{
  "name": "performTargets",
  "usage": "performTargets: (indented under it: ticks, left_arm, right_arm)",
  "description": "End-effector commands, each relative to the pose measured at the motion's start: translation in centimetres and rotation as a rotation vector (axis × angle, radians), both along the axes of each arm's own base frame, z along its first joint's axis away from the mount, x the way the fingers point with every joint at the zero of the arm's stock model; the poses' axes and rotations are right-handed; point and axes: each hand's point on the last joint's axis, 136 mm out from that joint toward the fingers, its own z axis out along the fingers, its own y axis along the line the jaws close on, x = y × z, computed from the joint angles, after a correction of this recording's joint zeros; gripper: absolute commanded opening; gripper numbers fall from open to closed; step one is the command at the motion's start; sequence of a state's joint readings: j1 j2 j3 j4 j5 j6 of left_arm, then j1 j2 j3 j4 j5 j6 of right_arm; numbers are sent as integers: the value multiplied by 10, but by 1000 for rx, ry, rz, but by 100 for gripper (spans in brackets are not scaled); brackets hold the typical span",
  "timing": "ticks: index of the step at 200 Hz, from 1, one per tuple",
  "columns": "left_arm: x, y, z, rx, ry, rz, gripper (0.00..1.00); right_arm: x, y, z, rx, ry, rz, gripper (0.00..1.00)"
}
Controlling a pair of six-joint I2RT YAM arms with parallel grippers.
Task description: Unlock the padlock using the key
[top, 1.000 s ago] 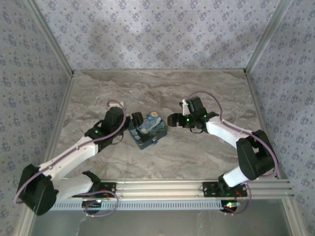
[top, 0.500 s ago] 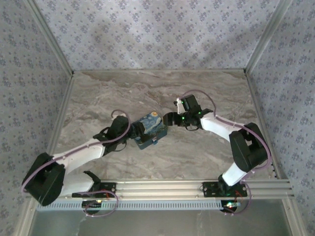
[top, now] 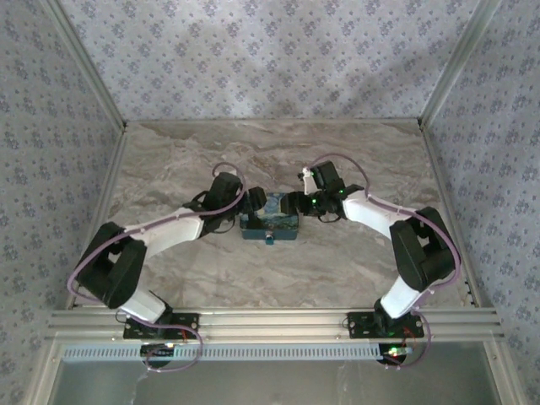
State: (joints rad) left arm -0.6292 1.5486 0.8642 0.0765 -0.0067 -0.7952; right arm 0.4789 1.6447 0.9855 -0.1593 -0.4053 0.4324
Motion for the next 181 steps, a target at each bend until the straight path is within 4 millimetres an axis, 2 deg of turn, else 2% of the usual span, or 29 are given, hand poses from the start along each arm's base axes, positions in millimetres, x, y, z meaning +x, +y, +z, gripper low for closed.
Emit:
performTargets:
  ticks: [1, 28, 61, 86, 107, 137, 168, 181]
  left_arm:
    - [16, -23, 14, -48, -34, -69, 84]
    - [28, -32, 9, -72, -21, -82, 84]
    - [36, -33, 7, -73, -14, -75, 84]
    - [39, -28, 8, -78, -11, -48, 84]
    - [37, -15, 10, -67, -16, -9, 85]
    - [30, 3, 21, -30, -47, 22, 85]
    - [16, 16, 36, 7, -74, 10, 87]
    - [9, 20, 41, 21, -67, 4, 86]
  right_arm:
    - [13, 4, 10, 17, -19, 0, 70]
    - [27, 1, 8, 23, -14, -22, 70]
    - [42, -6, 5, 12, -16, -56, 71]
    - [48, -12, 4, 13, -11, -63, 72]
    - [47, -21, 3, -16, -12, -76, 73]
    - [47, -49, 12, -85, -42, -148, 72]
    - [39, -95, 21, -249, -74, -274, 72]
    - [31, -110, 21, -287, -23, -332, 72]
